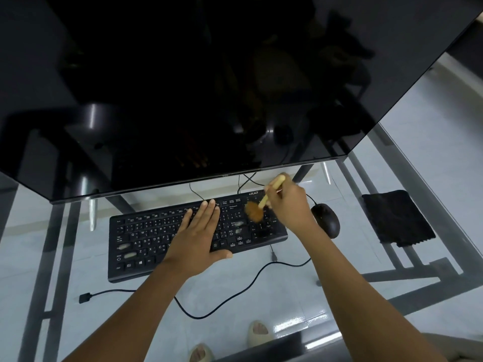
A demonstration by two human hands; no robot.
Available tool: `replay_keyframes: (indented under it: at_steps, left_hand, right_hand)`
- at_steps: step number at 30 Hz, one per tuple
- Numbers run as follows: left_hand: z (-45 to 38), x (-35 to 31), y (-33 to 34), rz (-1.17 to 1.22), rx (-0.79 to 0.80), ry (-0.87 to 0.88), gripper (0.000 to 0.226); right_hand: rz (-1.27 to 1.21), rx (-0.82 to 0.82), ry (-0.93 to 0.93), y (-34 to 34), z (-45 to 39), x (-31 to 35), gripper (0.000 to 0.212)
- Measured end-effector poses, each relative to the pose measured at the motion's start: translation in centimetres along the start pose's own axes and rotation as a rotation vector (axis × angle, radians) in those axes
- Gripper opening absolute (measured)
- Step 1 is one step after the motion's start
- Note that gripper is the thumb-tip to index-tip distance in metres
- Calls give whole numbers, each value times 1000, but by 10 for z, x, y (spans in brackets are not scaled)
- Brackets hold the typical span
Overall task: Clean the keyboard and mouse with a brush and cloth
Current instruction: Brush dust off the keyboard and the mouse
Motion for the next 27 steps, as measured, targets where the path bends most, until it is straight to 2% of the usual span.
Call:
replay_keyframes:
  at_steps: [2, 3, 6, 10, 12, 13, 14, 16, 17, 18, 19, 20, 21, 22, 23, 24, 26, 27]
  left_hand:
    - [1, 0, -3, -5, 11, -1, 104]
    - [4, 2, -6, -4, 9, -11, 100]
    - [20, 11, -15, 12, -51, -49, 94]
    - [55, 35, -22, 19, -187, -157, 95]
    - [71, 46, -19, 13, -185, -203, 97]
    - [78, 50, -16, 14, -171, -214, 99]
    - [84, 53, -13, 18, -160, -219, 100]
    - [93, 57, -10, 21, -152, -217, 101]
    - [98, 59, -10, 10, -154, -223, 101]
    - [101, 61, -12, -2, -167, -233, 101]
    - [105, 65, -15, -8, -185, -249, 101]
    - [111, 68, -18, -1, -207, -269, 101]
    - [116, 71, -20, 14, -229, -288, 103]
    - [122, 75, -20, 36, -255, -307, 105]
    - [129, 79, -20, 67, -279, -327, 107]
    - [134, 83, -19, 104, -296, -347, 110]
    - [145, 91, -15, 168, -332, -390, 116]
    - [150, 95, -13, 196, -350, -410, 118]
  right_hand:
    - [-94, -151, 9, -18, -1, 4, 7]
    - [-115, -167, 5, -20, -2, 6, 5]
    - [-24, -4, -56, 11, 1, 19, 7]
    - [-117, -128, -159, 9, 15, 40, 6]
    - [-176, 8, -118, 28, 16, 46, 7]
    - [-141, 122, -98, 46, 20, 49, 7]
    - [-53, 161, -115, 59, 24, 52, 8]
    - [-5, 40, -165, 60, 28, 58, 10]
    - [-56, -43, -183, 53, 32, 64, 9]
    - [-110, -48, -181, 52, 33, 66, 9]
    - [-159, 11, -162, 59, 33, 66, 9]
    - [-173, 142, -115, 75, 33, 66, 9]
    - [-136, 279, -71, 93, 36, 64, 9]
    - [-32, 323, -78, 102, 40, 64, 9]
    - [31, 292, -104, 104, 40, 64, 9]
    - [53, 194, -130, 96, 38, 66, 10]
    - [-47, -21, -159, 67, 39, 73, 11]
    - [-110, -16, -144, 62, 39, 73, 11]
Point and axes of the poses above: each hand's wrist, its own z-axis away from the middle knuckle, its own y-axis out of the palm, x = y × z, the point moved 10 cm from there along -z, towards the middle knuckle, and after that the axes turned 14 degrees about y, right-handed, at the moved point
